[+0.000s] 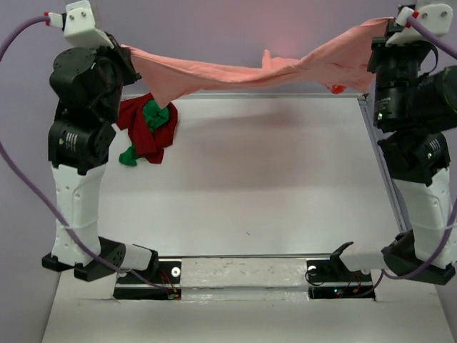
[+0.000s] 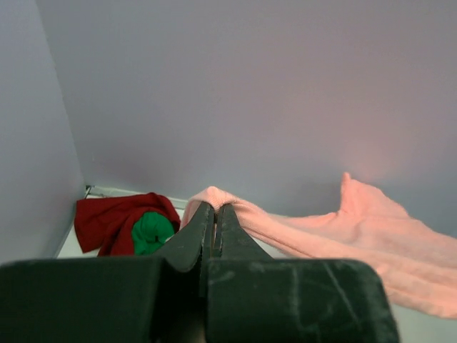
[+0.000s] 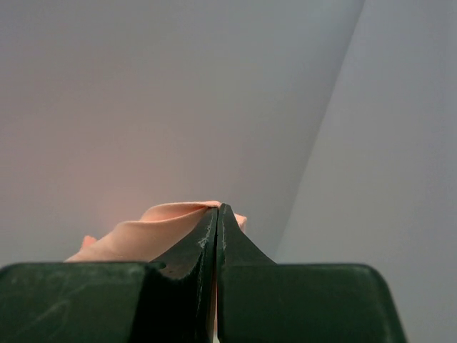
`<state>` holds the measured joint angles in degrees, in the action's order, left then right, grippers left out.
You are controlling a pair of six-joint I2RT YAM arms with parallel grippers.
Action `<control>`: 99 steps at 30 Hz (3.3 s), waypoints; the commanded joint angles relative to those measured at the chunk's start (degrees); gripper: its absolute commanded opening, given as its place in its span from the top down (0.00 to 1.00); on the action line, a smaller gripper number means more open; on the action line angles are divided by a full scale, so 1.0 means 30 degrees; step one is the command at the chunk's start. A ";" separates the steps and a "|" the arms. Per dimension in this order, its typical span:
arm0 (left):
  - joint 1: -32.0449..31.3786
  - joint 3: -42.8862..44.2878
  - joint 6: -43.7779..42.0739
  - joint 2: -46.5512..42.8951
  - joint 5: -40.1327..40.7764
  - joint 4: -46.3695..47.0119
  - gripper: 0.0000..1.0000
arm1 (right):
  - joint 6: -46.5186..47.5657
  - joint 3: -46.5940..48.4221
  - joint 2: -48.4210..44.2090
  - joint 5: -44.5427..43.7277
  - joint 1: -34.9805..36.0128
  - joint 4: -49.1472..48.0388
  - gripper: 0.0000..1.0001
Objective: Fold and stack the t-shirts
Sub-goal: Flatten the tshirt out
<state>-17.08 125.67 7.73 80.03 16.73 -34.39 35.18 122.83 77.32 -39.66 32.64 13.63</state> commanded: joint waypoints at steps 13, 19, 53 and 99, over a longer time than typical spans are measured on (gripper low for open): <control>-0.2891 -0.1489 0.0238 -0.4120 0.2391 -0.0461 1.00 | 0.6789 -0.3531 -0.3363 -0.6439 0.4119 -0.6652 1.00; -0.2919 -0.1286 0.0032 -0.0698 0.3151 0.0916 1.00 | 0.5649 -0.2508 0.0439 -0.4565 0.3390 -0.7238 1.00; -0.2559 -0.2887 0.0413 -0.0948 0.1389 0.1066 1.00 | 0.0369 -0.1442 0.0750 -0.3825 0.1416 0.0119 1.00; -0.1254 0.5435 -0.1169 0.7801 0.1282 0.2177 1.00 | -0.2615 0.2644 0.8147 0.1528 -0.2528 0.1053 1.00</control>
<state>-24.18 125.60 7.84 104.20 22.35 -29.63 25.67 118.78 99.72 -42.30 26.28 17.50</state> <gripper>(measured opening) 0.018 0.009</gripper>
